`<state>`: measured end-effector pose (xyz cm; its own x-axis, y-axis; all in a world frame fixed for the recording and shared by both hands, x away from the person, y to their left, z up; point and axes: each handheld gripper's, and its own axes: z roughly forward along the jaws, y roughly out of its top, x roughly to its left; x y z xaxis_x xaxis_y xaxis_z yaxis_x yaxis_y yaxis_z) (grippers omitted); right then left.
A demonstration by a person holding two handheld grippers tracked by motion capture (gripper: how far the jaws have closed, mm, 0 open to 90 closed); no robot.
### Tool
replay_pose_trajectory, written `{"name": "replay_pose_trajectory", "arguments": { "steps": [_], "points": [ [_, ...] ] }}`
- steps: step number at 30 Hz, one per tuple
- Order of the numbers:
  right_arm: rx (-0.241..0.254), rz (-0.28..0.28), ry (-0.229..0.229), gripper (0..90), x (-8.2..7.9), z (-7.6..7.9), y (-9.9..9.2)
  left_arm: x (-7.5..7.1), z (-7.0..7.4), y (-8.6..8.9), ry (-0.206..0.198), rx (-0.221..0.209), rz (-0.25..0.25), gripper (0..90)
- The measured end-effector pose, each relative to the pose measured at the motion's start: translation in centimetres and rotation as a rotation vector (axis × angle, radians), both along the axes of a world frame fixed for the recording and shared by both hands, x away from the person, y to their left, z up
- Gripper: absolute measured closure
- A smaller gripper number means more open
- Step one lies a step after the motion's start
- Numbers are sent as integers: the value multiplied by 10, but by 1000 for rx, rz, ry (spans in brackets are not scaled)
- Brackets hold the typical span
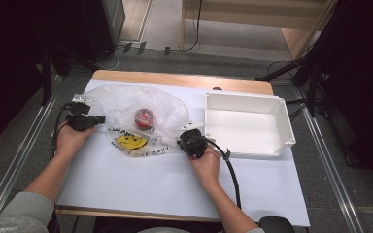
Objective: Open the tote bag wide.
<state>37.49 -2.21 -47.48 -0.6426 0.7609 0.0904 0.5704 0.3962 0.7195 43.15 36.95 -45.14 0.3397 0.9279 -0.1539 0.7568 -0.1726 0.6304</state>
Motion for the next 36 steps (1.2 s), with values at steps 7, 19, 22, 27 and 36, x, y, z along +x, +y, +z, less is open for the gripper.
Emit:
{"name": "replay_pose_trajectory", "arguments": {
  "steps": [7,19,22,27,36],
  "points": [
    [1,-8,2,900,-4,0,-9,0,0,2,-4,2,10,900],
    [-6,2,-19,900,-7,6,-12,-5,9,1,-5,-24,-7,900],
    [8,10,-24,900,-8,12,-12,-8,14,-3,-28,-26,-25,900],
    [29,42,-45,900,-11,25,-9,-16,25,-8,-50,-45,-53,900],
    [89,130,-72,900,-16,57,9,-28,49,-24,-79,-61,-120,900]
  ]
}}
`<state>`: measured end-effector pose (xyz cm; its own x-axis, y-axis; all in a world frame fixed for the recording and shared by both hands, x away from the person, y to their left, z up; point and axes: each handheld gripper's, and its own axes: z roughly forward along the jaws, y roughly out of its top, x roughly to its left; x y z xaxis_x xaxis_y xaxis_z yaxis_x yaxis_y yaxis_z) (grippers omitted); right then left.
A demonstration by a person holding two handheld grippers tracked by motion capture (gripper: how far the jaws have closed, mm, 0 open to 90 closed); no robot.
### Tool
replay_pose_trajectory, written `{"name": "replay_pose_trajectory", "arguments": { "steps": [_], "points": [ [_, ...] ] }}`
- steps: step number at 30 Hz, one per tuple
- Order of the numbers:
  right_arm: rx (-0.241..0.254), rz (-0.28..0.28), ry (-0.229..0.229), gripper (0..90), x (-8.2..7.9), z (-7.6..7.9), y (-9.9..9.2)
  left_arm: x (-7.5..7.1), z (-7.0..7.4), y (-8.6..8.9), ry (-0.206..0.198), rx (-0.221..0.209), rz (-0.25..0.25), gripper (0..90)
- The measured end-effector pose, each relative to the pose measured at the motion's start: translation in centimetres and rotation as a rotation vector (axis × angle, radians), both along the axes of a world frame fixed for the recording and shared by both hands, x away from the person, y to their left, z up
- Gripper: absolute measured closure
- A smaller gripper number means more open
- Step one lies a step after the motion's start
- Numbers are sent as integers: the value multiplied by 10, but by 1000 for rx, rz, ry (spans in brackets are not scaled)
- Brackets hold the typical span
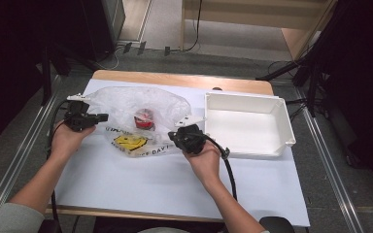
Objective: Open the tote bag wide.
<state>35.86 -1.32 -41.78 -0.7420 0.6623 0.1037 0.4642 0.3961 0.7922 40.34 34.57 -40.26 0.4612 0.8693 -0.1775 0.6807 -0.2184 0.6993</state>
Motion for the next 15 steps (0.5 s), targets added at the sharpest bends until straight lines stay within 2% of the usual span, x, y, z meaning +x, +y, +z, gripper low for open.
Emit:
{"name": "replay_pose_trajectory", "arguments": {
  "steps": [4,6,10,12,15],
  "points": [
    [6,35,-2,900,6,13,10,-3,11,-12,-6,-17,-35,900],
    [-8,54,-13,900,8,19,16,-5,13,-19,-8,-27,-54,900],
    [-11,64,-26,900,18,31,27,-6,11,-32,-1,-23,-79,900],
    [-20,63,-18,900,25,36,31,-6,8,-38,-1,-25,-84,900],
    [-7,65,-19,900,33,43,36,-6,6,-43,3,-30,-87,900]
  ]
}}
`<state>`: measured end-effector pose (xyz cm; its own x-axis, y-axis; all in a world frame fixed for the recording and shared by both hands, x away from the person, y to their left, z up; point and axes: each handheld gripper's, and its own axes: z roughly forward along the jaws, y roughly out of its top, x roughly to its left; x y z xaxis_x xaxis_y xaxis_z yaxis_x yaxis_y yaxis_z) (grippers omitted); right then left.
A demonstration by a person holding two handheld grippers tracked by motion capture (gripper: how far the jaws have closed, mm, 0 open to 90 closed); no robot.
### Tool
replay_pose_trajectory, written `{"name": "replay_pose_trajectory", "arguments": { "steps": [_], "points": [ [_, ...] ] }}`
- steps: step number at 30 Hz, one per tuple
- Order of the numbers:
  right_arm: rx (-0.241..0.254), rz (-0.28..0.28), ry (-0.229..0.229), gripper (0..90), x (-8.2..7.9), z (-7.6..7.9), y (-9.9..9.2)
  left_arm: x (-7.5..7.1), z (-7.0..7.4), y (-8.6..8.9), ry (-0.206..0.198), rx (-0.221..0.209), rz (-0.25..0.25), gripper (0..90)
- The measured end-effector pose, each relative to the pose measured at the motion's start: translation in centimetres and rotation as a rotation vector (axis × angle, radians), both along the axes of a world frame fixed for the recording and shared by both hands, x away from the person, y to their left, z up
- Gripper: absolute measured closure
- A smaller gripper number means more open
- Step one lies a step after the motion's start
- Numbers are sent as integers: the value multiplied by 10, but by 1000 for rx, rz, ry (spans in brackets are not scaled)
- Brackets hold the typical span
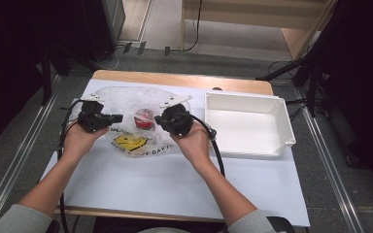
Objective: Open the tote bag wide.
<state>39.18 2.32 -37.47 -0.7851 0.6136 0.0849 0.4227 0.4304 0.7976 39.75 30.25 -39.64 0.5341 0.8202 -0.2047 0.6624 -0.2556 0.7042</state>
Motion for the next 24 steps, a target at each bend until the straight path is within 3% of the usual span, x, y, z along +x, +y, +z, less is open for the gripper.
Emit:
{"name": "replay_pose_trajectory", "arguments": {
  "steps": [4,8,22,24],
  "points": [
    [3,18,1,900,12,3,8,0,-4,-4,4,-21,1,900],
    [-4,21,28,900,24,-6,14,-1,-9,-6,7,-19,4,900],
    [-41,-64,44,900,62,-34,15,1,-39,-7,45,16,23,900],
    [-25,-82,53,900,67,-39,15,0,-42,-7,46,18,14,900]
  ]
}}
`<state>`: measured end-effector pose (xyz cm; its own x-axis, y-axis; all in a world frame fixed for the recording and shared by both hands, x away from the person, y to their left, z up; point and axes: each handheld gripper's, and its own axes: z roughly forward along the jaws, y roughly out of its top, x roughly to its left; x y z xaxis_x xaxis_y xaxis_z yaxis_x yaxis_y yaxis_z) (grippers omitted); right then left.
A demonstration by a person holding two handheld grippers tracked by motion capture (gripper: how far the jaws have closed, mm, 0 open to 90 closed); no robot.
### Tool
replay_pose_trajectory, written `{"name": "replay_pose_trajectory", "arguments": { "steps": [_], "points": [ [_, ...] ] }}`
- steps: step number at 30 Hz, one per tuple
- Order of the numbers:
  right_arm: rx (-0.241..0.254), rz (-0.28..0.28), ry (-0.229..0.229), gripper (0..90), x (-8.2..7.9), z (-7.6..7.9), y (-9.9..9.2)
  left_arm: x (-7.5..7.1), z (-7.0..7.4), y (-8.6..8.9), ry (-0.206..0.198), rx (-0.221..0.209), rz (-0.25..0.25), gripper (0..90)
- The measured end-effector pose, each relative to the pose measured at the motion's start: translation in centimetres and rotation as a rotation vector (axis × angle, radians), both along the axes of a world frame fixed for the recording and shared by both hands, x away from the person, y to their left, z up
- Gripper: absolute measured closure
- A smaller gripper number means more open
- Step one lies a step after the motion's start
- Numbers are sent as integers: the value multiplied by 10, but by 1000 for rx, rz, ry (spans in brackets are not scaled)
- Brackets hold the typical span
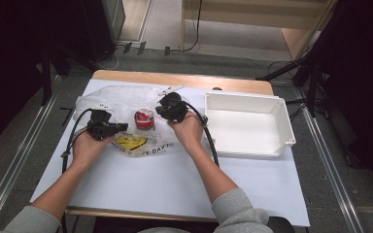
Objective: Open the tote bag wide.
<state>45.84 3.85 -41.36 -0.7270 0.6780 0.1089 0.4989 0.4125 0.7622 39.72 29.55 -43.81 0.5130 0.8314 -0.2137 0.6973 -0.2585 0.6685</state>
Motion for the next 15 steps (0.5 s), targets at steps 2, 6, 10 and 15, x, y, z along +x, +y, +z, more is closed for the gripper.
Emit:
{"name": "replay_pose_trajectory", "arguments": {
  "steps": [2,6,10,15],
  "points": [
    [10,-13,-9,900,4,-4,1,-2,-2,-2,-3,11,-12,900],
    [7,-28,-2,900,14,-10,4,-7,-6,-4,-9,32,-37,900],
    [14,-52,1,900,23,-13,8,-10,-10,-4,-7,33,-48,900],
    [10,-68,45,900,33,-25,10,-14,-14,-4,0,40,-56,900]
  ]
}}
